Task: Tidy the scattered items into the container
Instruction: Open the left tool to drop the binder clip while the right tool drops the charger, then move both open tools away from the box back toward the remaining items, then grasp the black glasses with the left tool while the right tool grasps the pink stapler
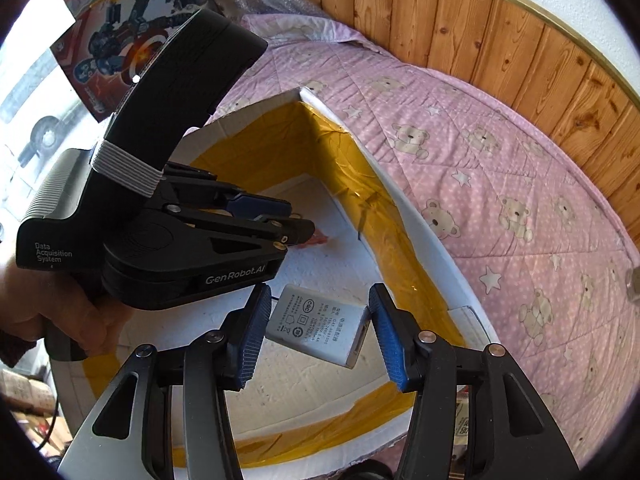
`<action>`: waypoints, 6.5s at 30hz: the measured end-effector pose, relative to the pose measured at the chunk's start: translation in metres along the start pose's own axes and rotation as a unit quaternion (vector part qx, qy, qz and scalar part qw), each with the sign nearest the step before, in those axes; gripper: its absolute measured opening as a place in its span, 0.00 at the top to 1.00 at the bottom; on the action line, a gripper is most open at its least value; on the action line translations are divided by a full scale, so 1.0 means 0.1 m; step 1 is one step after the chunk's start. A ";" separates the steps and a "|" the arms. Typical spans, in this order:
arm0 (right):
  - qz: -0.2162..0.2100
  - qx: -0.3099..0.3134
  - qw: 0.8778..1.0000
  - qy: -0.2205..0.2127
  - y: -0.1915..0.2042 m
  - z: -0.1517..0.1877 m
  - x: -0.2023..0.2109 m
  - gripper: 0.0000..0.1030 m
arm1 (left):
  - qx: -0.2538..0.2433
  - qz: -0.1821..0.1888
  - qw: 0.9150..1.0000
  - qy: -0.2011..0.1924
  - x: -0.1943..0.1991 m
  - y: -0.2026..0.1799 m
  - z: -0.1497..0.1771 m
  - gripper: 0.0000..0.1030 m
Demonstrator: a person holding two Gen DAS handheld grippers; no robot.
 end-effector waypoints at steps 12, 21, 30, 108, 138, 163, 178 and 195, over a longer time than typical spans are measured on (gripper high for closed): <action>-0.012 -0.023 1.000 -0.005 -0.04 0.01 0.04 0.47 | -0.030 -0.021 0.999 -0.033 0.29 -0.03 0.06 0.60; -0.010 -0.037 0.999 -0.014 -0.05 0.05 0.15 0.43 | -0.036 -0.049 0.994 -0.087 0.75 0.07 0.19 0.50; 0.052 -0.132 0.986 -0.084 -0.28 0.46 0.79 0.43 | -0.016 -0.084 0.993 -0.080 0.74 0.31 0.36 0.58; -0.013 -0.182 0.974 -0.137 0.72 2.82 1.26 0.52 | -0.046 -0.016 0.989 -0.142 1.39 -1.68 2.74 0.56; -0.051 -0.325 0.938 -0.109 -0.61 3.41 0.65 0.52 | -0.039 -0.003 0.998 -0.040 -0.17 -2.06 1.93 0.49; 0.049 -0.359 0.929 -0.076 -2.01 3.20 0.25 0.47 | -0.018 -0.009 0.998 -0.058 -0.57 -1.85 1.81 0.46; 0.053 -0.221 0.971 -0.072 -1.80 3.17 0.19 0.46 | 0.006 -0.013 0.998 -0.058 -0.47 -1.87 1.96 0.40; 0.026 -0.227 0.969 -0.090 -1.71 3.15 0.19 0.72 | -0.013 -0.032 0.998 -0.056 -0.39 -2.00 2.02 0.61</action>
Point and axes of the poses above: each gripper's, at about its wrist camera, not at the fingertips, and x roughly against the way its jaws point, y to its left, z to its underside, the point moved 2 cm from there along -x, roughly the way its jaws point, and after that the axes turned 10 degrees about y, right-handed, at the moved point
